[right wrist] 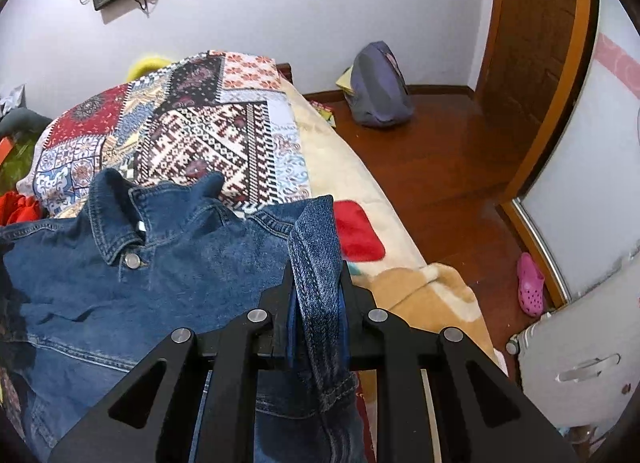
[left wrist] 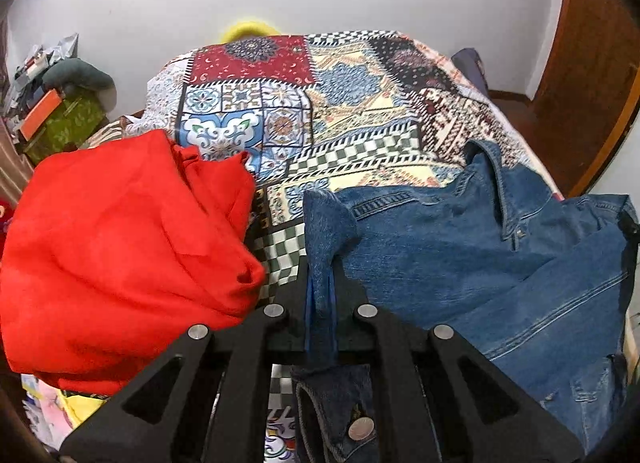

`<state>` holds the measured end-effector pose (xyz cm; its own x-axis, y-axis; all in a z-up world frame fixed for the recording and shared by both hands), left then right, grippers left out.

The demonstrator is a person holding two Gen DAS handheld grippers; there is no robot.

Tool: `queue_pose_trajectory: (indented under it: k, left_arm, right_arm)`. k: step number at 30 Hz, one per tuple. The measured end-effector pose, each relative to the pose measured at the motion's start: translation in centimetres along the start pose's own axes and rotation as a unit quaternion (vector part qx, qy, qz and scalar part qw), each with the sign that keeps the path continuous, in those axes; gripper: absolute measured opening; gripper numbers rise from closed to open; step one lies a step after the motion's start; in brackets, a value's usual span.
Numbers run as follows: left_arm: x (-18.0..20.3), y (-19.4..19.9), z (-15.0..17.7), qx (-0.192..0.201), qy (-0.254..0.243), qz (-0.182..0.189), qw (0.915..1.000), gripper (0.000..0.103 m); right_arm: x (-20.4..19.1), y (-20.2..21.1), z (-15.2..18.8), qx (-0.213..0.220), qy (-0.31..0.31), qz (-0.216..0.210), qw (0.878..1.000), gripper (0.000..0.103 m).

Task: Fold large clothes
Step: 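Fold the jacket hem toward the collar with the left tool while the right tool grips the side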

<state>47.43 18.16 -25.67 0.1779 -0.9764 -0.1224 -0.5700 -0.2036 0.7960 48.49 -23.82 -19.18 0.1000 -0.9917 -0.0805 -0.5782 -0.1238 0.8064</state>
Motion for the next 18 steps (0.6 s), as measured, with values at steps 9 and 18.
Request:
queue_pose_trajectory:
  k: [9,18]
  left_arm:
    - [-1.1,4.4,-0.1,0.029,-0.026,-0.025,0.9989,0.007]
    - [-1.4,11.1,2.7,0.052,-0.040,-0.025,0.9975,0.047]
  right_arm:
    - [-1.0,6.2,-0.7,0.037,0.050,0.021,0.998,0.049]
    - [-3.8,14.8,1.8,0.084,0.139,0.023,0.987,0.080]
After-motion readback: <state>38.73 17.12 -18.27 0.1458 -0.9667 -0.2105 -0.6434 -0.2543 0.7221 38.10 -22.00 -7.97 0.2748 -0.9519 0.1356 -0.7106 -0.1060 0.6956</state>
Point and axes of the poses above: each gripper's, at about its wrist camera, not at the fingertips, and y roughly against the way its jaws point, x to its right, z to its underside, the point moved 10 cm from there along -y, roughly the way its jaws point, and after that the axes turned 4 degrees about -z, right-handed, at the moved point
